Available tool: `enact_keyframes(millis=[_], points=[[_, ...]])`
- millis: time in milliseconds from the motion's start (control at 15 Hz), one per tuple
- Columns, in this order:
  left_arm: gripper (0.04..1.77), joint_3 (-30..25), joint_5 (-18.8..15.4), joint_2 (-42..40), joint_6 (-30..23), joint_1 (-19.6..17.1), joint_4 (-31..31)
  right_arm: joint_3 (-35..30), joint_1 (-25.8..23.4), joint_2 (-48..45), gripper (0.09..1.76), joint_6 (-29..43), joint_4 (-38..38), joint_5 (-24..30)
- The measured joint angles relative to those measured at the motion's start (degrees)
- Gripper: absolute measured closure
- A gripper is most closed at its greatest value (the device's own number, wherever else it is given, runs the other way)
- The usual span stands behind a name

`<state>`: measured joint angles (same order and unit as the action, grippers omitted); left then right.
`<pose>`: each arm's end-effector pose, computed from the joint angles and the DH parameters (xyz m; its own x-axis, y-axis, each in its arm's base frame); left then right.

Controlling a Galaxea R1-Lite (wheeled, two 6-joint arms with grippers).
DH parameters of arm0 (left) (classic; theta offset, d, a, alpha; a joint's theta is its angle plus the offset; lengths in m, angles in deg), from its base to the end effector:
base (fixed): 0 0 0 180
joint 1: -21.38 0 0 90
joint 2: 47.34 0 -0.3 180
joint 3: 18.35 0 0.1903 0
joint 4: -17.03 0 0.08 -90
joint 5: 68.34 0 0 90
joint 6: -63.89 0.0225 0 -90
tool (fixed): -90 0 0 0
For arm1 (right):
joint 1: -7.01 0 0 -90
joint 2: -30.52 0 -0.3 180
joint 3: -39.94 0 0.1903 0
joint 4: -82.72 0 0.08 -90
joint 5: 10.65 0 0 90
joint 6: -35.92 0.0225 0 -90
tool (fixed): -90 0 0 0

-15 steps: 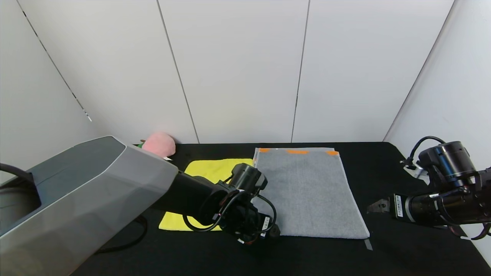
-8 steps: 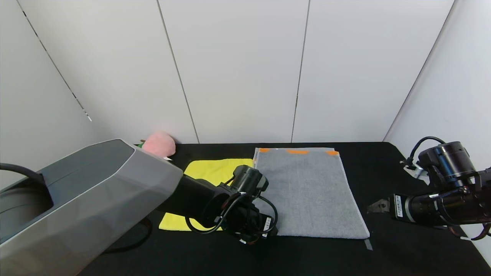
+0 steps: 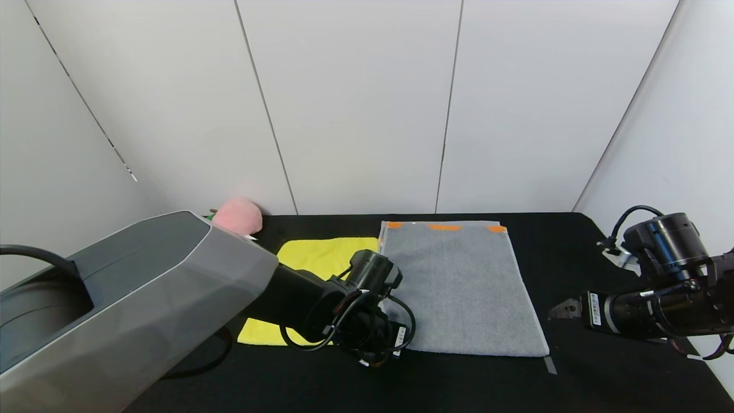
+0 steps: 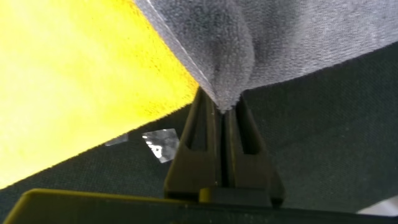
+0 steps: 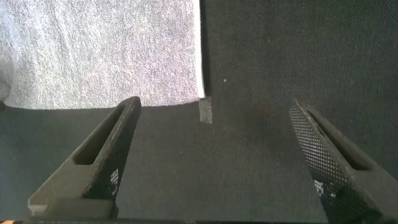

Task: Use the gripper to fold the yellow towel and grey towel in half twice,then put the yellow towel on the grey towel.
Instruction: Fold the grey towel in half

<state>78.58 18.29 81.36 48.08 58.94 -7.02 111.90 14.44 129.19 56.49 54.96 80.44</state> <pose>0.3218 -0.2491 0.0492 0.4087 -0.3885 -0.8258 0.4320 0.8794 -0.1999 0.2724 0.0360 0.1276 0.5737 0.0940 -0.8137 0.1522 0.9639 0.2187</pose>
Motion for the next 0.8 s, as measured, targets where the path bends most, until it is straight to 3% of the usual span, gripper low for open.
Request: enact_keyframes(millis=[800], points=[[1.68, -0.1, 0.1, -0.3, 0.0, -0.1, 0.0, -0.2, 1.1, 1.7, 0.14, 1.8, 0.2, 0.0]])
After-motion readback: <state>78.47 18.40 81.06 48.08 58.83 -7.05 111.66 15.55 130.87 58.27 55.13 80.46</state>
